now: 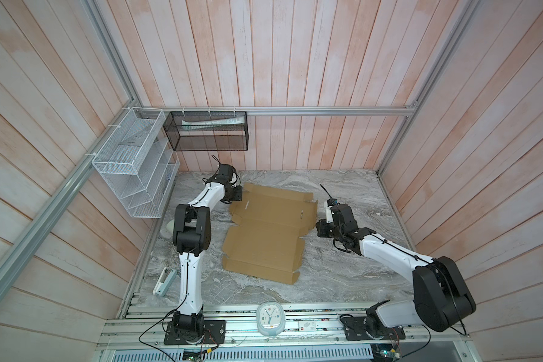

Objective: Fold the paper box

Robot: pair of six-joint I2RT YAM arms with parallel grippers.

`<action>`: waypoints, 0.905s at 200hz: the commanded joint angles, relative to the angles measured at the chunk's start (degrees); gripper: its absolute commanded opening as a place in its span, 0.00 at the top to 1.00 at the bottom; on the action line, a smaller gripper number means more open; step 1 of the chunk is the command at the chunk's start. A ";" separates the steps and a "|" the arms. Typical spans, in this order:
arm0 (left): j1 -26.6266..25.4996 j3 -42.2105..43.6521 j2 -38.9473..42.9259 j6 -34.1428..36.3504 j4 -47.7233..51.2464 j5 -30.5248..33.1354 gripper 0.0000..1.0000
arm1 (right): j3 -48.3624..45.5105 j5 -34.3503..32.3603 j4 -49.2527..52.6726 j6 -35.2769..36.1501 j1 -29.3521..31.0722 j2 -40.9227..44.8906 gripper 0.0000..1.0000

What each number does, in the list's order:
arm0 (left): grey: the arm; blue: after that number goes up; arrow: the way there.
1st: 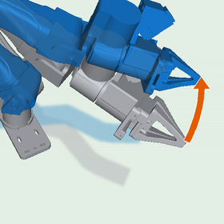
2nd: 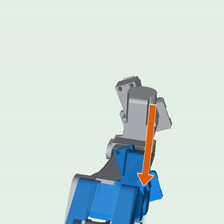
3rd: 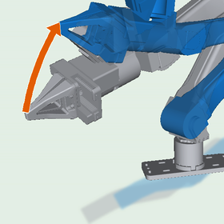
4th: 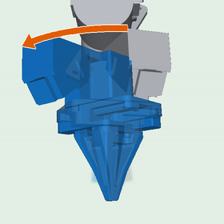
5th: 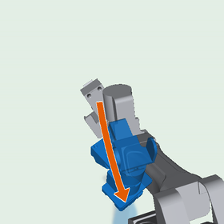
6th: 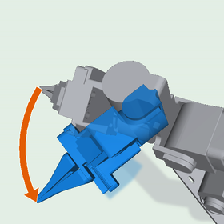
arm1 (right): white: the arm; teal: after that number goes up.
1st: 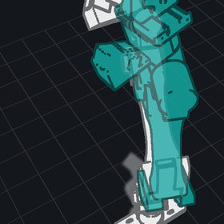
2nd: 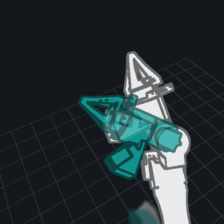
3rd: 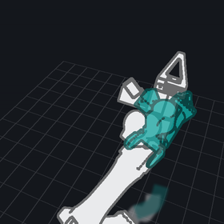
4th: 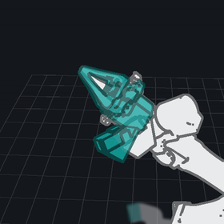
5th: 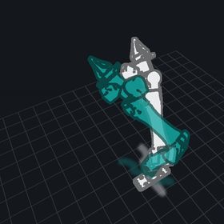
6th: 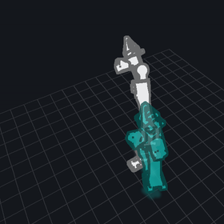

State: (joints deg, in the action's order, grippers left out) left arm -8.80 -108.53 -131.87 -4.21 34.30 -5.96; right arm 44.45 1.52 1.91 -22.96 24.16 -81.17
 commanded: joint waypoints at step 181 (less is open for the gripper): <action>1.40 5.60 4.26 -4.47 -6.03 1.96 0.94 | -1.56 5.50 -4.55 -2.47 -0.67 -0.70 0.78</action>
State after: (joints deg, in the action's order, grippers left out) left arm -8.10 -106.34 -132.31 -6.22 32.08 -2.94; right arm 43.05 5.48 -0.75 -24.23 23.83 -81.21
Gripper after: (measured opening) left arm 0.076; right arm 0.218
